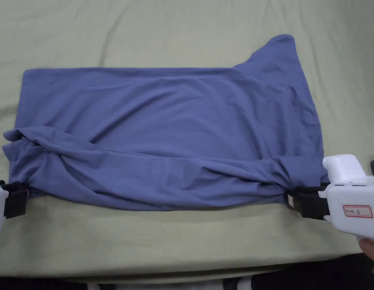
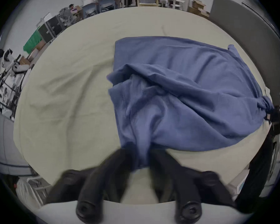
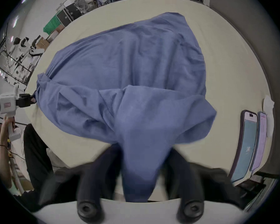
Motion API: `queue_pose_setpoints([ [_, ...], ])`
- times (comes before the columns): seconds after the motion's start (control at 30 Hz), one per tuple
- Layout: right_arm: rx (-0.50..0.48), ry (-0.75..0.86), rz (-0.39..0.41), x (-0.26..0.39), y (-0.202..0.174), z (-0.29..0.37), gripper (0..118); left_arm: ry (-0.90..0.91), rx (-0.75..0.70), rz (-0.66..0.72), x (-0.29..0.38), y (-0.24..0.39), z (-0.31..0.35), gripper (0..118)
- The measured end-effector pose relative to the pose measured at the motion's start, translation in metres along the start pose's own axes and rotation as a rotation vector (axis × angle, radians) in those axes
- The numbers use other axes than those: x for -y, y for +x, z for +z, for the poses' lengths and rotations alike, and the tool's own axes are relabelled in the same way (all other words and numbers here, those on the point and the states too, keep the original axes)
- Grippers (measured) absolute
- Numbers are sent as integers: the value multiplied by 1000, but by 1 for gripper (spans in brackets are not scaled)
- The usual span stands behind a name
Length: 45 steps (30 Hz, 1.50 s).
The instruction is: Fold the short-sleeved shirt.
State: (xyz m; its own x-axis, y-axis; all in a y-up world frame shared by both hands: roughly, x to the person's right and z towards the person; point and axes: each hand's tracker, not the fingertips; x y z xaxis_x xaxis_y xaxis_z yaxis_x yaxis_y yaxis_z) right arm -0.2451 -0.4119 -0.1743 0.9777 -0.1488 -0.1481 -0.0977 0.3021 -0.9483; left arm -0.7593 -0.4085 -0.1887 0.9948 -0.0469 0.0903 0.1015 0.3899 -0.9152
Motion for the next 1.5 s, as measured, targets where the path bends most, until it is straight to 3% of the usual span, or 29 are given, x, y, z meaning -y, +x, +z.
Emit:
queue_pose_setpoints([
  [0.03, 18, -9, -2, -1, -2, 1, 118, -24, -20, 35, -2, -1, 0, 81],
  [0.13, 28, 24, 25, 6, -2, 20, 118, -10, -51, 39, 2, -4, 20, 82],
  [0.23, 17, 34, -45, 3, -1, 50, 118, 37, -67, 89, -2, -9, 58, 82],
  [0.3, 70, 131, -51, -8, -5, 70, 118, 89, -108, 85, -13, -7, 83, 82],
  [0.37, 51, 214, -51, -26, -11, 87, 117, 175, -132, 39, -28, 0, 110, 82],
  [0.4, 38, 255, -59, -34, -13, 92, 109, 219, -124, 30, -33, 3, 119, 79],
  [0.43, 11, 300, -64, -42, -15, 95, 88, 290, -104, 18, -37, 7, 129, 64],
  [0.47, -12, 338, -48, -50, -17, 95, 14, 354, -81, 15, -43, 10, 134, 0],
  [0.5, -12, 349, -30, -59, -18, 89, 2, 347, -53, 46, -54, 8, 131, 0],
  [0.53, 31, 372, -27, -66, -18, 78, 2, 350, -38, 87, -65, 4, 127, 0],
  [0.57, 13, 340, -39, -76, -16, 67, 2, 289, 14, 61, -79, -1, 119, 0],
  [0.67, 18, 322, -3, -97, -20, 47, 2, 256, -77, -26, -111, 7, 81, 0],
  [0.8, -25, 332, 4, -123, -23, 37, 2, 209, -55, -15, -166, -1, 29, 1],
  [0.83, -28, 335, 7, -128, -24, 34, 2, 186, -33, 19, -183, -6, 11, 20],
  [0.87, -31, 337, 9, -133, -25, 35, 2, 151, -11, 73, -202, -14, -9, 79],
  [0.9, -34, 336, 11, -137, -25, 32, 2, 113, 18, 116, -214, -20, -24, 99],
  [1.0, -42, 327, 11, -148, -24, 22, 2, 12, 45, 127, -241, -24, -85, 99],
  [1.17, -31, 296, 5, -155, -21, 5, 2, -68, -76, 22, -250, -18, -141, 99],
  [1.2, -29, 289, 4, -155, -20, 2, 2, -63, -17, 43, -247, -19, -141, 98],
  [1.23, -28, 284, 3, -154, -20, 0, 2, -25, -10, 74, -242, -21, -132, 97],
  [1.3, -21, 271, 5, -154, -18, -4, 2, 33, 65, 73, -237, -21, -116, 53],
  [1.33, -17, 261, 4, -154, -17, -8, 2, 31, 37, 66, -234, -18, -110, 21],
  [1.37, -13, 254, 3, -153, -16, -12, 2, 35, 50, 54, -234, -16, -105, 3],
  [1.43, -13, 232, -4, -155, -12, -14, 2, 22, 108, 69, -239, -18, -101, 3],
  [1.5, -13, 232, -6, -158, -11, -12, 2, 58, 76, 36, -240, -11, -86, 3],
])
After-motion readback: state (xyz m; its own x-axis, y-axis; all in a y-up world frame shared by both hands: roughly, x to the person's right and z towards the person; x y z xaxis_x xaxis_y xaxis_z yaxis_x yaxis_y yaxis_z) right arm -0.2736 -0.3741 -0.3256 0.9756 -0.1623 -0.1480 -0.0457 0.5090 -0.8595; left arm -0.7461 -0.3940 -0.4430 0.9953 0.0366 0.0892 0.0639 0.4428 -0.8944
